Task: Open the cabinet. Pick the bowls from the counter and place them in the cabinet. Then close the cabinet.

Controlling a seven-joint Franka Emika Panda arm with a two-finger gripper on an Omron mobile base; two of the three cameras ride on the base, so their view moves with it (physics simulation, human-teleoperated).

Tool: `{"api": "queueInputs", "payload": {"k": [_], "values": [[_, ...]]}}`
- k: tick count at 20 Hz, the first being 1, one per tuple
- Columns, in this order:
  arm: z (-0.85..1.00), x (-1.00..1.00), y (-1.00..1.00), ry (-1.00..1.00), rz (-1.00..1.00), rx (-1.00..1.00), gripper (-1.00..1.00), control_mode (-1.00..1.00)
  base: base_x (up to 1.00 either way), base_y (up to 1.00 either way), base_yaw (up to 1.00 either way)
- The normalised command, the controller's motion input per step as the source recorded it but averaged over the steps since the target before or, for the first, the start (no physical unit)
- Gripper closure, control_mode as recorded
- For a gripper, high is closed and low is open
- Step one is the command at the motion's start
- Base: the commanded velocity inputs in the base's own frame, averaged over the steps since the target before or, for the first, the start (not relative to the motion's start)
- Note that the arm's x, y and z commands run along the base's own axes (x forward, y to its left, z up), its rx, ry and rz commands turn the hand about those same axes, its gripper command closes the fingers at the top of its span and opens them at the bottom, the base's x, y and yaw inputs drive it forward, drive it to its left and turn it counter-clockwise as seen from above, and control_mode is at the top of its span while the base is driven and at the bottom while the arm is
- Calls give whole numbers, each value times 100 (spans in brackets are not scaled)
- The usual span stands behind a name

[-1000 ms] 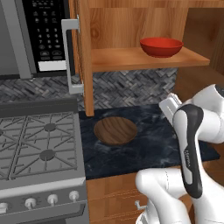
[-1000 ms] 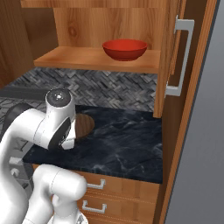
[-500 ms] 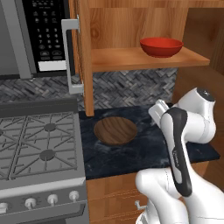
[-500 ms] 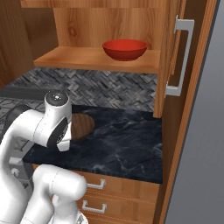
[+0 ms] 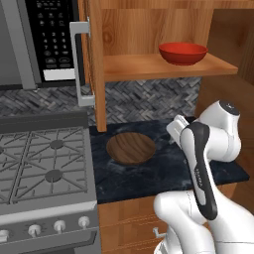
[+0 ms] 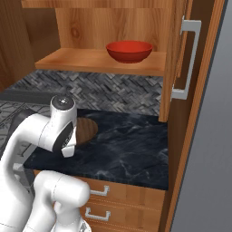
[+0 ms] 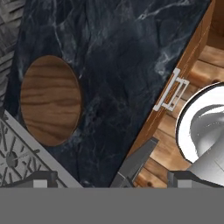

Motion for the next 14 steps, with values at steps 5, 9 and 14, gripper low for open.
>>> {"api": "queueInputs", "payload": {"k": [5, 9, 14], "values": [[-5, 0, 0, 0, 0, 0, -100, -100, 0, 0, 0], [-14, 1, 7, 0, 2, 0, -100, -100, 0, 0, 0], [-12, 10, 25, 0, 6, 0, -100, -100, 0, 0, 0]]}}
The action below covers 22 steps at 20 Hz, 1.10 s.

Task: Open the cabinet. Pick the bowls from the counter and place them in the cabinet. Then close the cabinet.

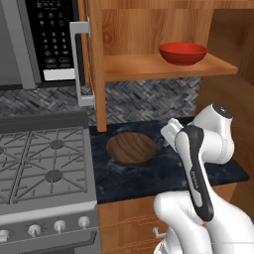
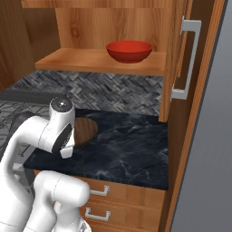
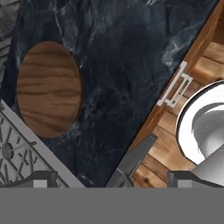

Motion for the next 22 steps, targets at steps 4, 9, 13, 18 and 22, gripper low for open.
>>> {"api": "queueInputs", "payload": {"k": [4, 9, 13, 18, 22], "values": [[-12, 24, 20, 0, 7, 0, -100, -100, 0, 0, 0], [-16, 35, 13, 0, 7, 0, -100, -100, 0, 0, 0], [-18, 54, 4, 0, 6, 0, -100, -100, 0, 0, 0], [-23, 47, 14, 0, 8, 0, -100, -100, 0, 0, 0], [-26, 36, 1, 0, 5, 0, -100, -100, 0, 0, 0]]}}
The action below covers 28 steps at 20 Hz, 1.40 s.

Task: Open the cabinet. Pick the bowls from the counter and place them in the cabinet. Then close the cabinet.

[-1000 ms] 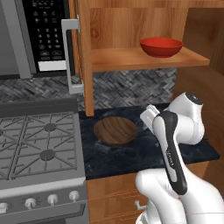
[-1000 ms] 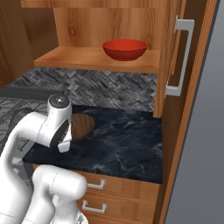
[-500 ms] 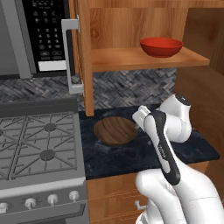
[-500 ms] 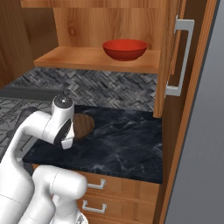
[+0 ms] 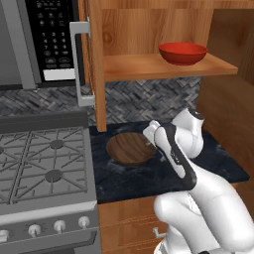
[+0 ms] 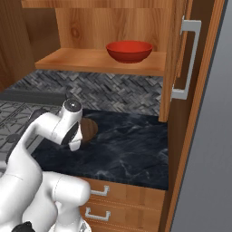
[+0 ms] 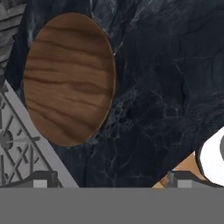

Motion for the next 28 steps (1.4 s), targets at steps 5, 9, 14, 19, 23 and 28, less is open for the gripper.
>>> {"api": "queueInputs", "payload": {"k": [5, 9, 14, 19, 23, 28], "values": [[-21, 17, -4, 0, 1, 0, -100, -100, 0, 0, 0], [-21, 26, -1, 0, 0, 0, -100, -100, 0, 0, 0], [-23, 28, 0, 0, 0, 0, -100, -100, 0, 0, 0], [-23, 20, -1, 0, 0, 0, -100, -100, 0, 0, 0], [-24, 10, 0, 0, 0, 0, -100, -100, 0, 0, 0], [-20, 9, 0, 0, 0, 0, -100, -100, 0, 0, 0]]}}
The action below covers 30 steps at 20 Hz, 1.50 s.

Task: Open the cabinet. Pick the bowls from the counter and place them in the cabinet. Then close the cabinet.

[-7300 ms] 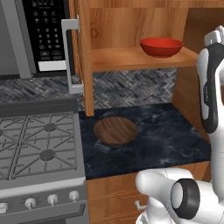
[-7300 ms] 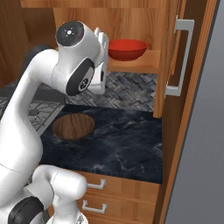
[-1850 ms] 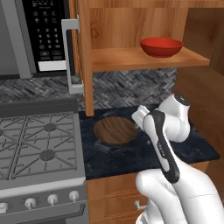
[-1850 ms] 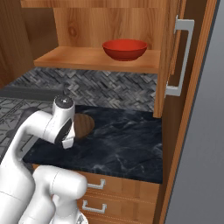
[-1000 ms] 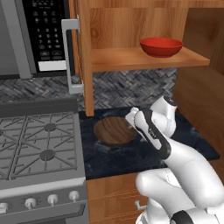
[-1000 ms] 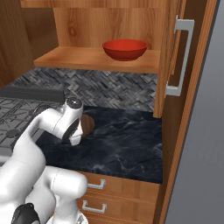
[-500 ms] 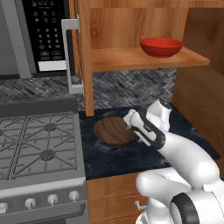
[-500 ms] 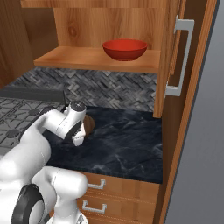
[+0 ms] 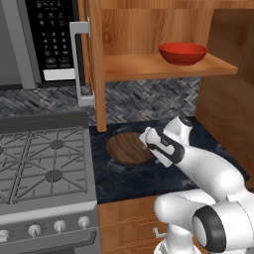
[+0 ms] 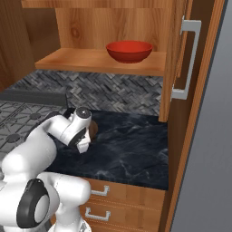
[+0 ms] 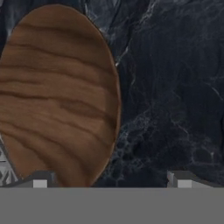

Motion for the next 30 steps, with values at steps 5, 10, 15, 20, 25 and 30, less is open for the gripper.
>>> {"api": "queueInputs", "payload": {"k": [5, 10, 15, 20, 25, 30], "values": [[-23, 11, -1, 0, 0, 1, -100, -100, 0, 0, 0], [-23, 15, 0, 0, 0, 0, -100, -100, 0, 0, 0], [-15, 16, 0, 0, 0, 0, -100, -100, 0, 0, 0], [-13, 11, 0, 0, 0, 0, -100, -100, 0, 0, 0], [-15, 13, 0, 0, 0, 0, -100, -100, 0, 0, 0], [-18, 13, 0, 0, 0, 0, -100, -100, 0, 0, 0]]}}
